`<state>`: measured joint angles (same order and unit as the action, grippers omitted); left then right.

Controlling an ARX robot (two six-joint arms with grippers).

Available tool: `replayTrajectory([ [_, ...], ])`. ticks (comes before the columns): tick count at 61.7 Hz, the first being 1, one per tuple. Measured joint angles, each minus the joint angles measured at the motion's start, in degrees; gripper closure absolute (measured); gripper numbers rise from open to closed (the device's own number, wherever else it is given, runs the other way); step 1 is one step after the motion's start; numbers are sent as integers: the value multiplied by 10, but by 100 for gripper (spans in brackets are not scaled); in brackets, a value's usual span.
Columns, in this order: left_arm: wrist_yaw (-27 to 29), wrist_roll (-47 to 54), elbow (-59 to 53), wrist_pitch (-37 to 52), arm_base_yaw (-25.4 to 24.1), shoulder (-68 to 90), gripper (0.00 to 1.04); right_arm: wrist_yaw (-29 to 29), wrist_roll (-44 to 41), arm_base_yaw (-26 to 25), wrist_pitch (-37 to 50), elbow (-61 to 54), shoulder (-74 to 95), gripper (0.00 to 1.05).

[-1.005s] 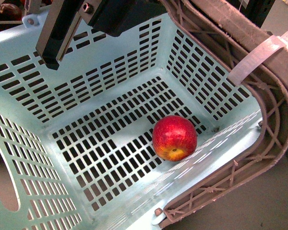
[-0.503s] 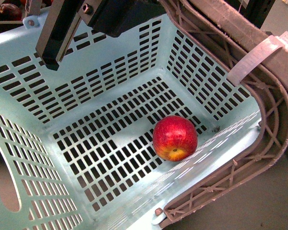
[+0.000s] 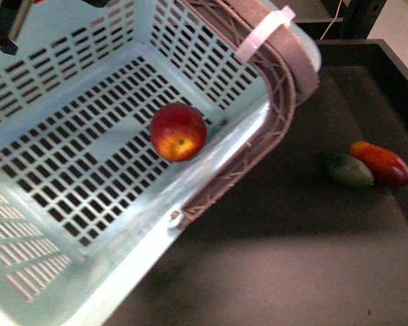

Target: Pick apple with right arm and hold basket with left

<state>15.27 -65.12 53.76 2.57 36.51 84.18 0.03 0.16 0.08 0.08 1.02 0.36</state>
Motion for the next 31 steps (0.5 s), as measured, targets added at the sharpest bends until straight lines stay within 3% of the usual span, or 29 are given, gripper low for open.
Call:
replayTrajectory([
  [12, -25, -74, -32, 3, -67, -33, 88, 0, 0, 0, 0, 0, 0, 9],
  [23, -54, -151, -74, 31, -191, -60, 88, 0, 0, 0, 0, 0, 0, 9],
  [31, -64, -172, -99, 40, -308, -61, 88, 0, 0, 0, 0, 0, 0, 9],
])
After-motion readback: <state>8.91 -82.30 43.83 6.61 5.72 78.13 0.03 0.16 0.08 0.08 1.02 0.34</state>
